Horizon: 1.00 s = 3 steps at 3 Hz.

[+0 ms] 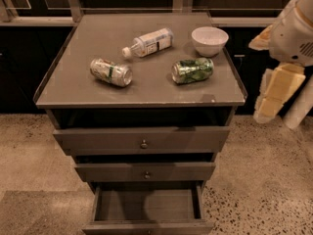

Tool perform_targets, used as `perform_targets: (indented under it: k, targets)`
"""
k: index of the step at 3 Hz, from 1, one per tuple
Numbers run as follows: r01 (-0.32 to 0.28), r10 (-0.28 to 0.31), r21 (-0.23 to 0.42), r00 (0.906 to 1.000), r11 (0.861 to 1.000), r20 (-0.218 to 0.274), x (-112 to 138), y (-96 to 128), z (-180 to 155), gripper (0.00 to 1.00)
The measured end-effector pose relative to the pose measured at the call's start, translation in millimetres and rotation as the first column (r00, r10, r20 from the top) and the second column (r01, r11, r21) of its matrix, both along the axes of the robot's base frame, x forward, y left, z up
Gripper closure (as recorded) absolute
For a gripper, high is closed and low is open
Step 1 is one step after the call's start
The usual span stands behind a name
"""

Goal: Place green can into bottom drawer

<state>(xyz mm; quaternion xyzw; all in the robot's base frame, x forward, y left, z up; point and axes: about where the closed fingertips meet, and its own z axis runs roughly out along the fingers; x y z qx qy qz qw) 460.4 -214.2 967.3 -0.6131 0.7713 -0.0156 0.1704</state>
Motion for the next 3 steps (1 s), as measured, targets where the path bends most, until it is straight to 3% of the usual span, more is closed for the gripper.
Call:
perform_targets:
  k: [2, 3]
  targets:
    - [-0.070, 0.075, 0.110, 0.9962, 0.991, -0.043, 79.2, 9.6, -37.2, 0.00]
    - [-0.067, 0.073, 0.118, 0.9964, 0.991, -0.044, 87.1, 9.6, -43.0, 0.00]
